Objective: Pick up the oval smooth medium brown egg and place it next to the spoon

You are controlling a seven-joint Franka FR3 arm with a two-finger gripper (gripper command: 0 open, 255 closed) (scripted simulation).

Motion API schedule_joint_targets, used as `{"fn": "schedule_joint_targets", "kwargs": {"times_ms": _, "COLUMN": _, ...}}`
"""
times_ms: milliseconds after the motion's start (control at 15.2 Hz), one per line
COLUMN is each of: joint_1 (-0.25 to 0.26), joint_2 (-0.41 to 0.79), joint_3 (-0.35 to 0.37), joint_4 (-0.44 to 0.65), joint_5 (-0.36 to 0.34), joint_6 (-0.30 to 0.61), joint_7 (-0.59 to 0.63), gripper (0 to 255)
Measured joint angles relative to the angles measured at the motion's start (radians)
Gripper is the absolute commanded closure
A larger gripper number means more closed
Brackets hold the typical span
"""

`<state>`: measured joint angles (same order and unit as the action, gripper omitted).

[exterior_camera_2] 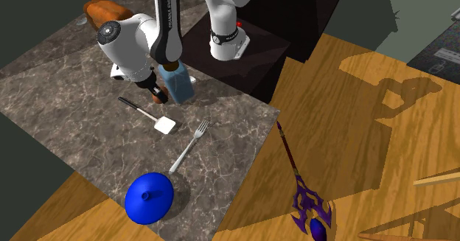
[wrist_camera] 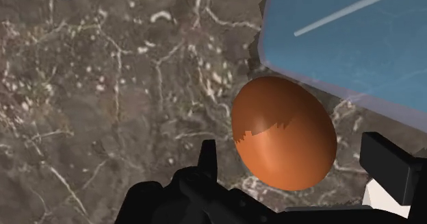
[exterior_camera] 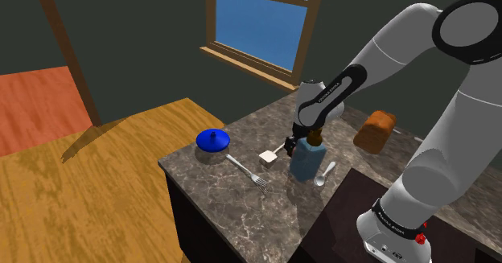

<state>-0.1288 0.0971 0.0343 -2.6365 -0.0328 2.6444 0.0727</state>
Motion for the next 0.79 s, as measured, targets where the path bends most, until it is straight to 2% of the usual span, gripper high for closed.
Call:
{"fn": "schedule_joint_targets", "kwargs": {"times_ms": 132, "joint_1": 0.001, "joint_2": -0.016, "joint_3": 0.001, "joint_4": 0.002, "joint_5": 0.002, "joint_6": -0.017, "joint_7": 0.000, "gripper": 0}}
{"fn": "schedule_joint_targets", "kwargs": {"times_ms": 396, "joint_1": 0.002, "joint_2": -0.113, "joint_3": 0.005, "joint_4": 0.022, "joint_5": 0.014, "joint_6": -0.134, "joint_7": -0.007, "gripper": 0}}
{"fn": "schedule_joint_targets", "kwargs": {"times_ms": 792, "joint_1": 0.001, "joint_2": -0.130, "joint_3": 0.003, "joint_4": 0.020, "joint_5": 0.015, "joint_6": -0.150, "joint_7": -0.011, "gripper": 0}}
